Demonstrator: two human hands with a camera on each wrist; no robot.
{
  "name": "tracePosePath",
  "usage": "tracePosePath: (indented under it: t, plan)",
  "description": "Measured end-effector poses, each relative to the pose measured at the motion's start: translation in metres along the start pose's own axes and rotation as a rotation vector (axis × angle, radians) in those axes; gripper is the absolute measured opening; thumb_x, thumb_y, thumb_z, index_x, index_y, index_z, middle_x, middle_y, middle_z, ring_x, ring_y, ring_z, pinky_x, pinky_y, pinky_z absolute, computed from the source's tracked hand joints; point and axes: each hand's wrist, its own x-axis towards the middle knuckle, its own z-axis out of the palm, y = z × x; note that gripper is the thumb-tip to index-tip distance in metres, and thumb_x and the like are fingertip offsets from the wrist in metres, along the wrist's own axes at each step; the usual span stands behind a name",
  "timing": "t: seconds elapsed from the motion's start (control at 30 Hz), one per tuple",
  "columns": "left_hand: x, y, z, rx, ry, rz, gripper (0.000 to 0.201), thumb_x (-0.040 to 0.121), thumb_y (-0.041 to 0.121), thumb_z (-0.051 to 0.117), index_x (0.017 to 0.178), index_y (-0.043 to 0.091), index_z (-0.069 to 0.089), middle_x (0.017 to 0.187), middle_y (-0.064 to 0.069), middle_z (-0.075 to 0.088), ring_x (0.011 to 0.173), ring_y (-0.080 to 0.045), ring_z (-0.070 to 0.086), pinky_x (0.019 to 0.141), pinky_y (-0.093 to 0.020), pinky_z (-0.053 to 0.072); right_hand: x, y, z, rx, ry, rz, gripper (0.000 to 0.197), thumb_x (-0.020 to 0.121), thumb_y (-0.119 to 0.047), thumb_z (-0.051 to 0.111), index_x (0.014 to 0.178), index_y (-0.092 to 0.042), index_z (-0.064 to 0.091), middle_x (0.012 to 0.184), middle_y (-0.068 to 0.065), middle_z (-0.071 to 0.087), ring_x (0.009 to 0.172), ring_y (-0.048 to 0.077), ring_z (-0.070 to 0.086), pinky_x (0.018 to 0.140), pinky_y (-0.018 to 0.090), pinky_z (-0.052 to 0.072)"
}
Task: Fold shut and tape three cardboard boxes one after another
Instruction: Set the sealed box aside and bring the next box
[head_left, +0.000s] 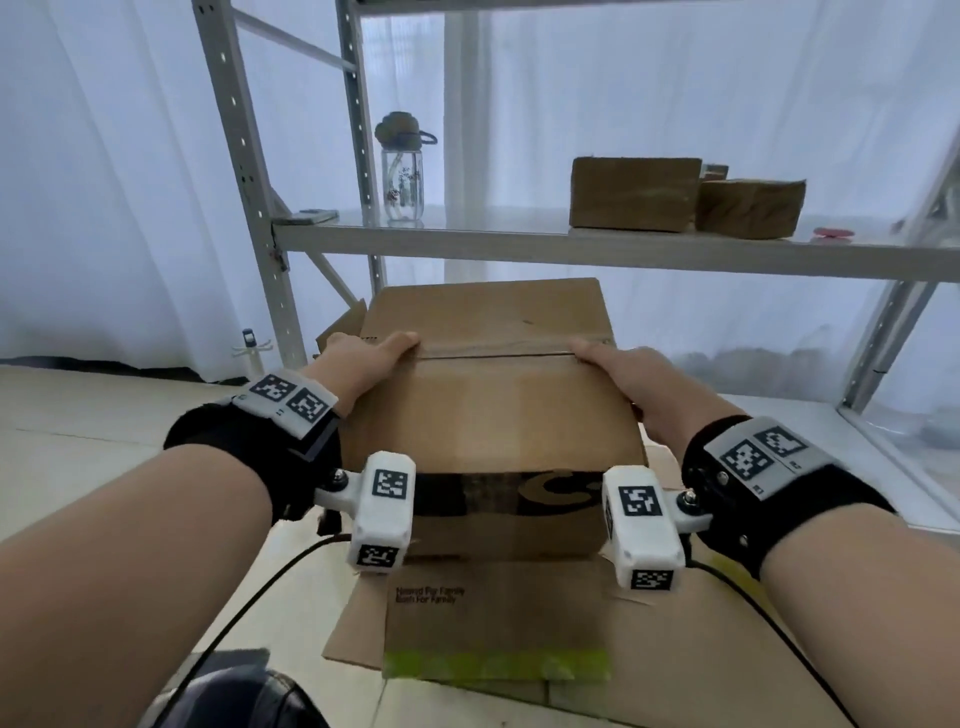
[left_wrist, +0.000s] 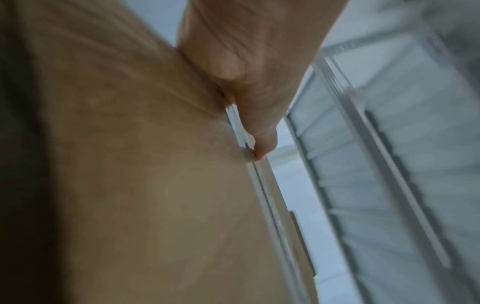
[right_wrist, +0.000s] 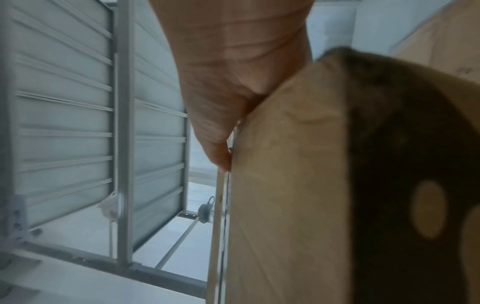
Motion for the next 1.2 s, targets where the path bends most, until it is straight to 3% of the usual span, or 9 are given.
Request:
tracePosePath:
  t: [0.1, 0.17, 0.3, 0.43, 0.57, 0.67, 0.8, 0.93, 1.2]
  plan:
    - [-0.012, 0.008, -0.015, -0.167, 0.058, 0.06, 0.109, 0.064, 0.078, 0.062, 0.136, 0.001, 0.035, 0.123, -0.011, 0.053, 0.103, -0.027, 0.053, 0.091, -0.038, 0.046, -0.015, -0.024, -0.003, -0.001, -0.051, -0.069, 0.051, 0.079, -0.041, 0.074, 0.114, -0.006, 0.061, 0.098, 0.008, 0.068, 0.083, 0.018, 0.066, 0.06, 0.027, 0.052]
    - [-0.025, 0.013, -0.018, -0.213, 0.078, 0.081, 0.11, 0.066, 0.075, 0.064, 0.139, 0.002, 0.026, 0.122, -0.01, 0.048, 0.106, -0.027, 0.05, 0.09, -0.038, 0.044, -0.019, -0.031, -0.006, 0.016, -0.068, -0.085, 0.075, 0.064, -0.05, 0.083, 0.119, -0.006, 0.058, 0.102, 0.009, 0.07, 0.085, 0.02, 0.07, 0.055, 0.026, 0.054]
    - [-0.047, 0.012, -0.013, -0.33, 0.018, 0.089, 0.112, 0.063, 0.069, 0.072, 0.138, 0.004, 0.021, 0.118, -0.009, 0.048, 0.105, -0.026, 0.051, 0.088, -0.037, 0.044, -0.029, -0.026, -0.014, -0.014, 0.027, -0.11, 0.103, 0.041, -0.055, 0.092, 0.122, -0.006, 0.051, 0.11, 0.01, 0.065, 0.091, 0.023, 0.069, 0.064, 0.033, 0.058]
    - [-0.056, -0.009, 0.011, -0.422, 0.019, 0.294, 0.096, 0.066, 0.063, 0.074, 0.135, 0.013, 0.03, 0.113, 0.005, 0.054, 0.102, -0.017, 0.055, 0.091, -0.03, 0.045, -0.044, -0.003, -0.02, -0.082, 0.12, -0.242, 0.082, 0.063, -0.039, 0.087, 0.124, -0.011, 0.039, 0.113, 0.002, 0.056, 0.102, 0.018, 0.057, 0.08, 0.031, 0.049]
    - [-0.062, -0.022, 0.039, -0.471, 0.022, 0.47, 0.066, 0.079, 0.042, 0.073, 0.133, 0.019, 0.043, 0.108, 0.016, 0.057, 0.098, -0.001, 0.056, 0.07, -0.004, 0.042, -0.045, 0.034, -0.028, 0.0, 0.049, -0.335, 0.082, 0.066, -0.023, 0.086, 0.133, -0.016, 0.039, 0.118, -0.002, 0.059, 0.107, 0.013, 0.059, 0.082, 0.024, 0.049]
    - [-0.053, -0.036, 0.065, -0.514, -0.022, 0.512, 0.077, 0.08, 0.036, 0.073, 0.142, 0.02, 0.03, 0.121, 0.012, 0.053, 0.109, -0.005, 0.054, 0.09, -0.015, 0.045, -0.038, 0.059, -0.03, -0.055, 0.113, -0.382, 0.08, 0.067, -0.021, 0.086, 0.133, -0.022, 0.04, 0.118, -0.007, 0.059, 0.107, 0.009, 0.058, 0.088, 0.026, 0.049]
    - [-0.041, -0.061, 0.111, -0.517, -0.161, 0.39, 0.091, 0.074, 0.031, 0.08, 0.143, 0.019, 0.022, 0.125, 0.007, 0.049, 0.118, -0.012, 0.05, 0.104, -0.033, 0.042, -0.031, 0.104, -0.02, -0.173, 0.244, -0.347, 0.094, 0.066, -0.03, 0.087, 0.14, -0.025, 0.029, 0.126, -0.007, 0.05, 0.113, 0.011, 0.05, 0.099, 0.032, 0.042]
    - [-0.038, -0.084, 0.148, -0.369, -0.106, 0.302, 0.091, 0.071, 0.036, 0.082, 0.139, 0.015, 0.024, 0.127, -0.001, 0.049, 0.121, -0.02, 0.049, 0.102, -0.031, 0.04, -0.023, 0.148, -0.005, -0.276, 0.254, -0.186, 0.103, 0.067, -0.036, 0.086, 0.144, -0.022, 0.019, 0.13, -0.001, 0.048, 0.115, 0.018, 0.05, 0.099, 0.032, 0.04]
    - [-0.029, -0.107, 0.173, -0.15, -0.085, 0.27, 0.079, 0.073, 0.037, 0.079, 0.128, 0.009, 0.03, 0.133, -0.012, 0.05, 0.119, -0.029, 0.052, 0.095, -0.034, 0.042, -0.006, 0.183, 0.004, -0.347, 0.352, -0.095, 0.09, 0.062, -0.029, 0.089, 0.132, -0.009, 0.036, 0.118, 0.002, 0.051, 0.108, 0.015, 0.048, 0.089, 0.022, 0.034]
